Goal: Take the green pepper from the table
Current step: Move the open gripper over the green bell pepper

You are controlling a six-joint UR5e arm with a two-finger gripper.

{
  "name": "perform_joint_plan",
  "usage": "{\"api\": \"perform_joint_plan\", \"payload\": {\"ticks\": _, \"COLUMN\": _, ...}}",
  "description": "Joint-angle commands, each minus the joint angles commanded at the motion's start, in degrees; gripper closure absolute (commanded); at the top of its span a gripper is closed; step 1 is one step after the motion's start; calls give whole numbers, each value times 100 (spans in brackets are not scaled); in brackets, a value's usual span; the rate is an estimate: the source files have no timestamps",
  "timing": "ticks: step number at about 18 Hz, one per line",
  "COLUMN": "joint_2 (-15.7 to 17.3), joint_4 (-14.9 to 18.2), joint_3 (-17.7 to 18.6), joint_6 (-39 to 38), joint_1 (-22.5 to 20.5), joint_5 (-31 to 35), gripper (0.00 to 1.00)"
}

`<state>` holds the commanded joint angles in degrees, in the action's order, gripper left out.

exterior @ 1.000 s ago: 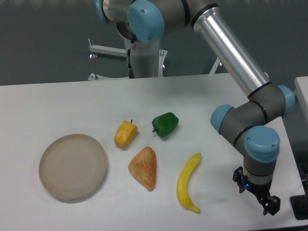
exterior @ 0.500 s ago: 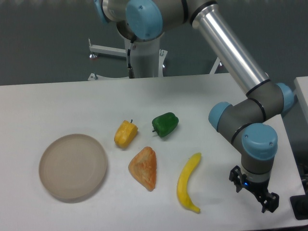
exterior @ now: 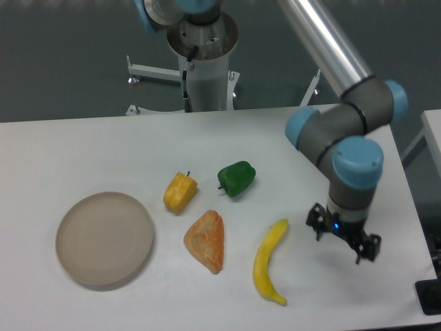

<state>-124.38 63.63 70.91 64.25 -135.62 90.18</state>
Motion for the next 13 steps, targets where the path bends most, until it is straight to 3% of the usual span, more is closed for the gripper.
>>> {"api": "perform_joint_plan", "payload": {"ticks": 4, "joint_2": 493, "joint_4": 35, "joint_3": 642, "joint_6": 123, "joint_1": 0, "joint_5": 0, "gripper": 0}}
{"api": "perform_joint_plan", "payload": {"ticks": 5, "joint_2": 711, "joint_4": 96, "joint_3": 1009, "joint_6": 323, "joint_1": 17, "joint_5": -9, "gripper": 0}}
{"api": "perform_joint_plan", "payload": {"ticks": 9, "joint_2": 968, "joint_4": 97, "joint_3": 1696, "joint_6": 650, "joint_1": 18, "joint_5": -464, "gripper": 0}}
{"api": "perform_joint_plan", "payload": {"ticks": 13, "joint_2": 1451, "joint_4": 97, "joint_3": 2373, "joint_6": 1142, "joint_1": 26, "joint_5": -668, "gripper": 0}}
